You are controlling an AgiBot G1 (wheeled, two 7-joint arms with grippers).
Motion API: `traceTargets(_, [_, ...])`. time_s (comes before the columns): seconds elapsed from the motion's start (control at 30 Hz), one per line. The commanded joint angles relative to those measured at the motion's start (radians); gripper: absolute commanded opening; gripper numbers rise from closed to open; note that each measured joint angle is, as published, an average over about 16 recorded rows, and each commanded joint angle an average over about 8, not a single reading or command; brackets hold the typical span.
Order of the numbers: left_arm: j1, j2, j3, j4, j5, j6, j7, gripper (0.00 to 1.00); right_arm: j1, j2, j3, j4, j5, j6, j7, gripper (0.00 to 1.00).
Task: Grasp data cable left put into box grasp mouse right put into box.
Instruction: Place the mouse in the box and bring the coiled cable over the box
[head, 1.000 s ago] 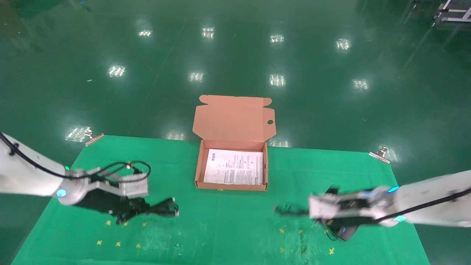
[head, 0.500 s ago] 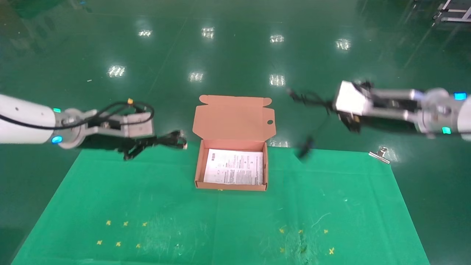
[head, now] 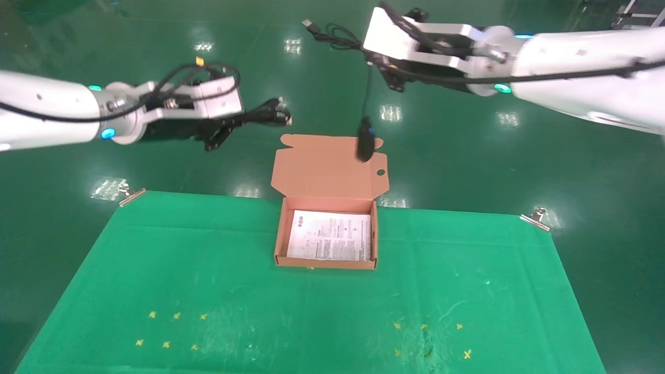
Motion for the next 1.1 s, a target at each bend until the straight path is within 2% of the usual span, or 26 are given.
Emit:
traceTargets(0.03, [-0.012,0.012,-0.004,0.011,0.004,-0.018,0.000,0.00,0.020,-0.039,-0.001,-0.055,0.012,0.022,-0.037,0.00])
traceTargets(0.3, [-0.019,0.012,-0.009,0.024,0.018,-0.040,-0.012,0.00,0.029,-0.082,-0.001,-0.093,0.057,0.033,-0.128,0.00])
traceTargets(0.6, [0.005,-0.049,0.002,-0.007,0.087,-0.038,-0.070,0.00,0.007,-0.132,-0.024,-0.165,0.043,0.069,-0.182,0.00])
traceTargets(0.83, [0.027,-0.101,0.018,-0.064,0.219,-0.015,-0.218,0.00,-0.023,-0.160,-0.051,-0.228,0.064,0.073,-0.213,0.00])
traceTargets(1.1, [0.062,-0.130,0.028,-0.174,0.377,0.036,-0.424,0.00,-0.058,-0.177,-0.118,-0.241,0.122,0.082,-0.196,0.00])
